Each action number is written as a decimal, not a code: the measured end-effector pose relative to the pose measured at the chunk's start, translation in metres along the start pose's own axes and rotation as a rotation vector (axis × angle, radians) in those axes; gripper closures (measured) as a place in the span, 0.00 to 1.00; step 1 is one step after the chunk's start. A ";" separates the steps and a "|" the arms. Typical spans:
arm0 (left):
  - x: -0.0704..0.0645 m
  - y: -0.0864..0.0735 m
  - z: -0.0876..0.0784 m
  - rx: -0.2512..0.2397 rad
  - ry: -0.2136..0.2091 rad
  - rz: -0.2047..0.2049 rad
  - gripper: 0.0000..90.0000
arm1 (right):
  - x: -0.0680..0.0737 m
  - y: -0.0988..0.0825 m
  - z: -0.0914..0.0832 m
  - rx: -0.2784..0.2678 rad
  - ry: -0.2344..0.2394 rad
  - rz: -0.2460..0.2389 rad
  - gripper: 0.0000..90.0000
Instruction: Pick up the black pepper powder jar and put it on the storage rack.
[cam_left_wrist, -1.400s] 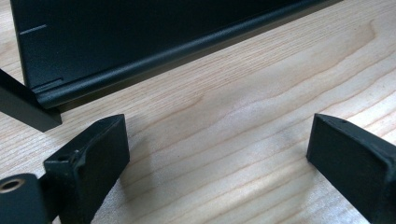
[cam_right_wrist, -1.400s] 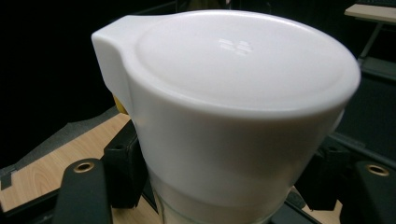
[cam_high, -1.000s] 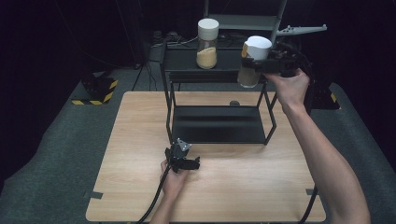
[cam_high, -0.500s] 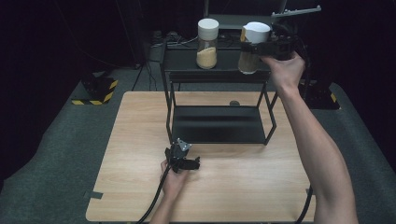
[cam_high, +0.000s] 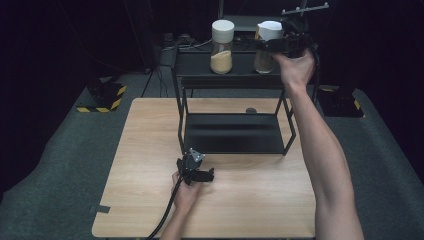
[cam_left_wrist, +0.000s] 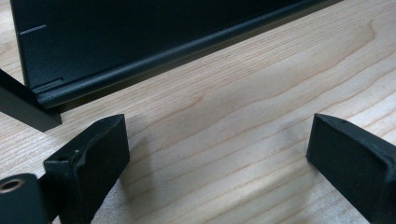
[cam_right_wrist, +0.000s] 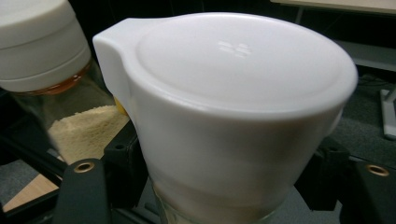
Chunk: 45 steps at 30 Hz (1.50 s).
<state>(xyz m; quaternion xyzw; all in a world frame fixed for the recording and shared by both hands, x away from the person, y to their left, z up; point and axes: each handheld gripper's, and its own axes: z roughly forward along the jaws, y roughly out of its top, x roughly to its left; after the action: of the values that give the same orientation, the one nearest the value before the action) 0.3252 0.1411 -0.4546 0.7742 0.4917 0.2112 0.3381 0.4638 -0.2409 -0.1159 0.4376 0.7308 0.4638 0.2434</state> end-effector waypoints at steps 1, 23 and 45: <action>0.000 0.000 0.000 0.000 0.000 0.000 0.07 | 0.001 0.000 0.003 0.003 -0.005 0.000 0.34; 0.000 0.000 0.000 0.000 0.000 0.000 0.07 | 0.004 -0.005 0.010 -0.011 -0.014 -0.030 0.33; 0.000 0.000 0.000 0.000 0.000 0.001 0.07 | 0.001 -0.008 0.008 -0.016 0.011 -0.046 0.32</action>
<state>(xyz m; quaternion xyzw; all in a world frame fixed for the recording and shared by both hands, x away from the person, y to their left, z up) 0.3252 0.1411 -0.4545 0.7743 0.4916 0.2113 0.3378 0.4660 -0.2379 -0.1268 0.4162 0.7384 0.4660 0.2537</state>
